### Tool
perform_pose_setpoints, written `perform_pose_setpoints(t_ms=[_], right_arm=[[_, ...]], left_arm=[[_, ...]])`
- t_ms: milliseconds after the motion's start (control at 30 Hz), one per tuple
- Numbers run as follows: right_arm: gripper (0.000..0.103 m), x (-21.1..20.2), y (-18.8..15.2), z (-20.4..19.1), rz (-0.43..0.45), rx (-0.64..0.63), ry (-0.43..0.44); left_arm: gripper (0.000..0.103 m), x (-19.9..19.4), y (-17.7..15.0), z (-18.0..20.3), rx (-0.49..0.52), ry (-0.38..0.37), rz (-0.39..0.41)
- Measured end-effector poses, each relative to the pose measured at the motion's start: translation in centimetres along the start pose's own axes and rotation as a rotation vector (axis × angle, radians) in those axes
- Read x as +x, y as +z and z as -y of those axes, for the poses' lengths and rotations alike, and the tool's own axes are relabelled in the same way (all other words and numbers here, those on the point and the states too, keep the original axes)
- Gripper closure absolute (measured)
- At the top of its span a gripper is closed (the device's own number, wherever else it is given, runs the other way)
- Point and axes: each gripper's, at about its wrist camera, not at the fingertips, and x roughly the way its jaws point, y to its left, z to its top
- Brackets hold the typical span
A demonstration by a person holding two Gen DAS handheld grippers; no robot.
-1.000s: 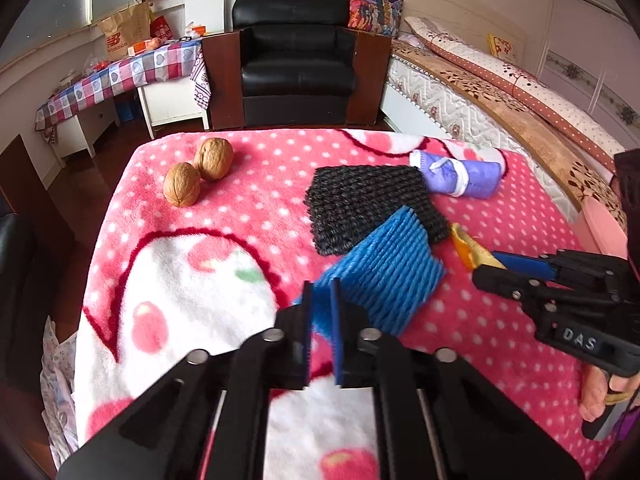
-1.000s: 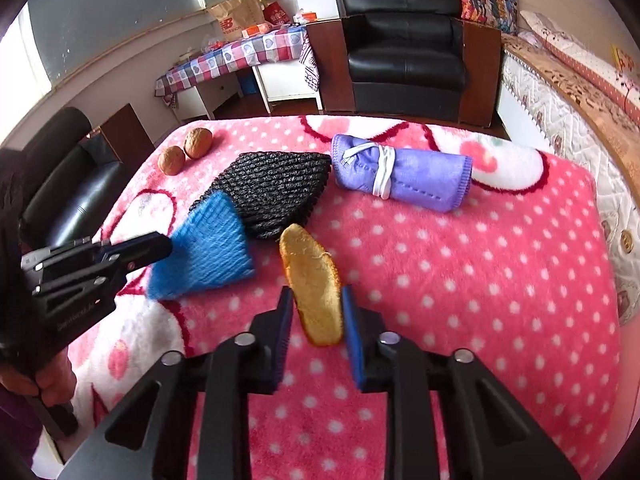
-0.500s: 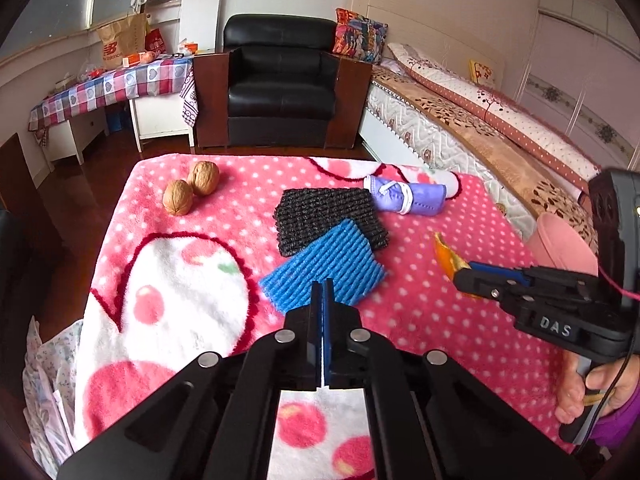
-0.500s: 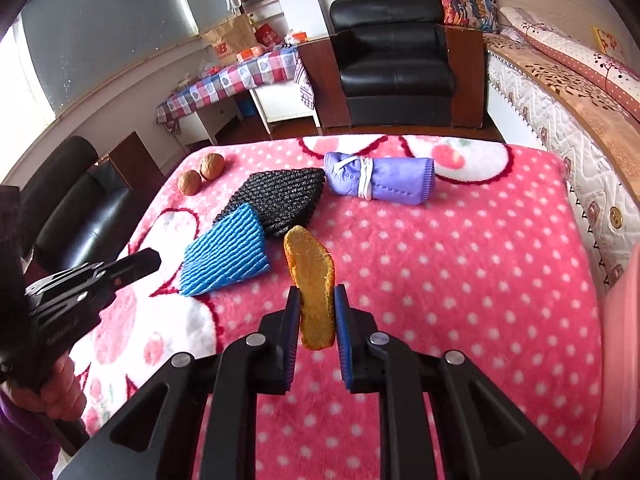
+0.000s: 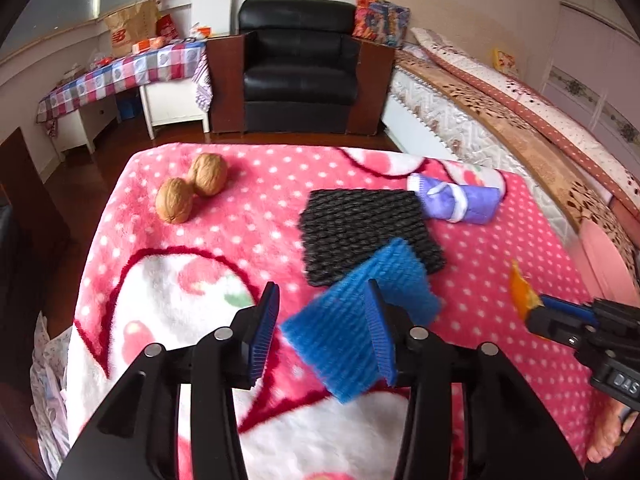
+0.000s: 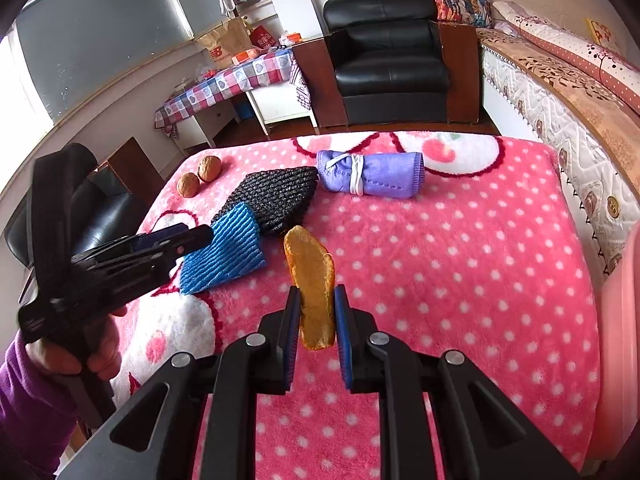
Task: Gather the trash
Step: 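Grasp the orange peel with the right tool while the left tool grasps the blue foam net, then carry the orange peel and blue net over the pink bucket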
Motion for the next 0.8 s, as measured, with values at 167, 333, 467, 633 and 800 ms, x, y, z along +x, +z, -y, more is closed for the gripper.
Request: perform_pose_setpoints(t_ms=[167, 333, 467, 633, 800], right_arm=[[0.087, 0.4, -0.1, 0.0, -0.007, 0.005, 0.002], [0.087, 0.4, -0.2, 0.0, -0.01, 0.009, 0.007], [0.087, -0.3, -0.4, 0.0, 0.001, 0.008, 0.008], [0.087, -1.5, -0.9, 0.5, 0.013, 0.023, 0.007], [0.087, -3.1, -1.5, 1.1, 0.027, 0.047, 0.014]], left_arm=[[0.061, 0.9, -0.8, -0.4, 0.002, -0.003, -0.042], [0.094, -0.3, -1.4, 0.3, 0.025, 0.005, -0.016], [0.096, -2.0, -1.8, 1.0, 0.007, 0.007, 0.015], [0.096, -5.0, -1.6, 2.6, -0.001, -0.013, 0.076], [0.096, -7.2, -1.6, 5.6, 0.033, -0.026, 0.125]])
